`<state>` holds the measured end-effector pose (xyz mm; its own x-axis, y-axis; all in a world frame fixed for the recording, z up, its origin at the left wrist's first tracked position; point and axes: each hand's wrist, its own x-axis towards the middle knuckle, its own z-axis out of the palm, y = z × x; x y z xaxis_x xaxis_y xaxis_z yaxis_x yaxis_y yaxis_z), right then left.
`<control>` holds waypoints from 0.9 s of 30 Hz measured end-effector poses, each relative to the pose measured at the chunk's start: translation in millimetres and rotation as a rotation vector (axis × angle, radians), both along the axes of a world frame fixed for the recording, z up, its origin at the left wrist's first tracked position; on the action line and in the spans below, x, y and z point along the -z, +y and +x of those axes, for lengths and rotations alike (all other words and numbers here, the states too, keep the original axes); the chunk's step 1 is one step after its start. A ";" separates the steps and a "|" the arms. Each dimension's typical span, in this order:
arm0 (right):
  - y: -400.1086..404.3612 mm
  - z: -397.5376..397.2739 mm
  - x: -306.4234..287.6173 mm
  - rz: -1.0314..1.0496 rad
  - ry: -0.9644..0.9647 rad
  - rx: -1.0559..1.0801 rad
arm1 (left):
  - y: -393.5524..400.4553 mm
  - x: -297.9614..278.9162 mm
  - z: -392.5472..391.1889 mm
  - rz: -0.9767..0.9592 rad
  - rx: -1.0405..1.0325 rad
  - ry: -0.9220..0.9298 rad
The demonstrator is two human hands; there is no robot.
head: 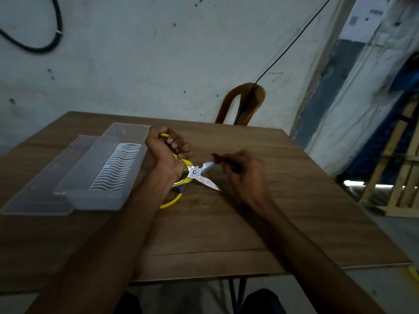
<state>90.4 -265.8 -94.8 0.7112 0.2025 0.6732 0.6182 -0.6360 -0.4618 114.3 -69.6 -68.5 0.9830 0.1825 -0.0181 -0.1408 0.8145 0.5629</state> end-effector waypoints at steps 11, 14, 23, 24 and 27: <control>24.9 -8.0 8.3 -0.080 -0.118 -0.019 | -8.9 3.8 -0.6 -0.029 0.015 -0.041; 11.8 0.7 6.9 -0.026 -0.091 0.133 | -8.4 4.5 0.8 -0.034 0.002 -0.014; 20.9 -14.1 8.5 -0.078 -0.113 -0.051 | -7.7 6.4 1.8 -0.053 -0.003 -0.018; 17.7 -9.1 8.5 -0.061 -0.105 -0.018 | -6.9 6.6 1.8 -0.052 -0.005 -0.019; -0.3 2.4 4.8 0.042 -0.060 0.182 | -2.2 6.9 2.9 -0.066 -0.016 -0.019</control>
